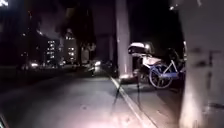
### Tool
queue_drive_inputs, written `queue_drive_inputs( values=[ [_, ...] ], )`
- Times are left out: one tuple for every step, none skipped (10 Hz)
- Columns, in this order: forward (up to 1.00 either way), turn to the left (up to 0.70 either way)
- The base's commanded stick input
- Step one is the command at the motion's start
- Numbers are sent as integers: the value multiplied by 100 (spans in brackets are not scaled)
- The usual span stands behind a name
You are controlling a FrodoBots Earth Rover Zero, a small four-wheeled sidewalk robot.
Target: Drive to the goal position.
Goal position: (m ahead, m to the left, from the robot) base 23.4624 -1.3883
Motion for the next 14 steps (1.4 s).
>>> queue_drive_inputs(
  values=[
    [70, 0],
    [70, 0],
    [70, 0],
    [70, 0],
    [70, 6],
    [70, 14],
    [70, 14],
    [70, 13],
    [70, 5],
    [70, 0],
    [70, 0],
    [70, 0],
    [70, 0],
    [70, 0]
  ],
)
